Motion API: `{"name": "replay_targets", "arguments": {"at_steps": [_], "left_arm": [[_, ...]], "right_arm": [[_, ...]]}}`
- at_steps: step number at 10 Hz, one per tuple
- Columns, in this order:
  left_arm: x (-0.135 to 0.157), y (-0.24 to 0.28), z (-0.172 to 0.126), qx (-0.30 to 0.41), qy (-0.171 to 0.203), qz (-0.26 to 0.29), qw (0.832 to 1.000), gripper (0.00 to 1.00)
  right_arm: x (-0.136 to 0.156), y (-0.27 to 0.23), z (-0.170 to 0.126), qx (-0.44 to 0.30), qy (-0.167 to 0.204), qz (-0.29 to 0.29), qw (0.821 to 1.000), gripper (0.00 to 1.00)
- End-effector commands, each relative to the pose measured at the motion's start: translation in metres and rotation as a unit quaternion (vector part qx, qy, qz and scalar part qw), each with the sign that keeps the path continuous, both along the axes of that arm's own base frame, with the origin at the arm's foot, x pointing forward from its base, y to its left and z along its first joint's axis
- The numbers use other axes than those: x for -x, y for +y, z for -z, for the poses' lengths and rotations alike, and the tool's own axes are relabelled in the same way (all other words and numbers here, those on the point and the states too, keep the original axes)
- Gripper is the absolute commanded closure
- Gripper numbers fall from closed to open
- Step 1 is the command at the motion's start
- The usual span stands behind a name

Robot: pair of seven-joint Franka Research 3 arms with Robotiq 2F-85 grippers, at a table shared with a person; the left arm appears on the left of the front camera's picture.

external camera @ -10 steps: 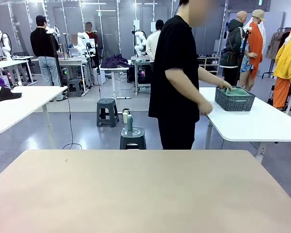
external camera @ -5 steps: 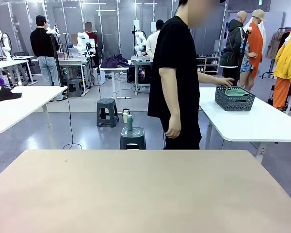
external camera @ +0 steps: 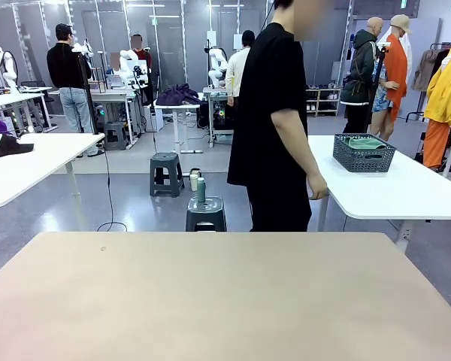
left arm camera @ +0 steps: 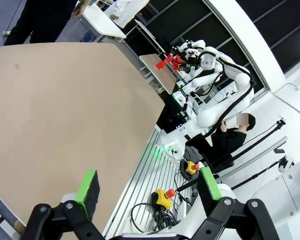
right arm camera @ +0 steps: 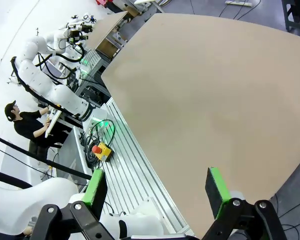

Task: Fold the towels and place them in the basket.
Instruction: Stack the folded Towel with hook on the right side of the table.

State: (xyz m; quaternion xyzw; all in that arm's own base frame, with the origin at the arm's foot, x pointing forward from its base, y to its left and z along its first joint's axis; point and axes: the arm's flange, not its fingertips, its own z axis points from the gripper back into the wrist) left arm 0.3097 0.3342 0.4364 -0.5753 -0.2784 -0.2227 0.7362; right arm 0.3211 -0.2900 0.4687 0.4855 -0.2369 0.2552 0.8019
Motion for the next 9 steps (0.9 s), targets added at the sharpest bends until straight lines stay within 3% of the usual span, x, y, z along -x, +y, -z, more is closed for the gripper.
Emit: {"name": "replay_targets", "arguments": {"at_steps": [1, 9], "left_arm": [[0.0060, 0.0027, -0.0009, -0.003, -0.004, 0.006, 1.000, 0.00], [0.0060, 0.0027, -0.0009, -0.003, -0.004, 0.006, 1.000, 0.00]], "right_arm": [[0.0032, 0.0007, -0.0012, 0.000, -0.008, -0.004, 1.000, 0.00], [0.0032, 0.0007, -0.0012, 0.000, -0.008, -0.004, 1.000, 0.00]]}}
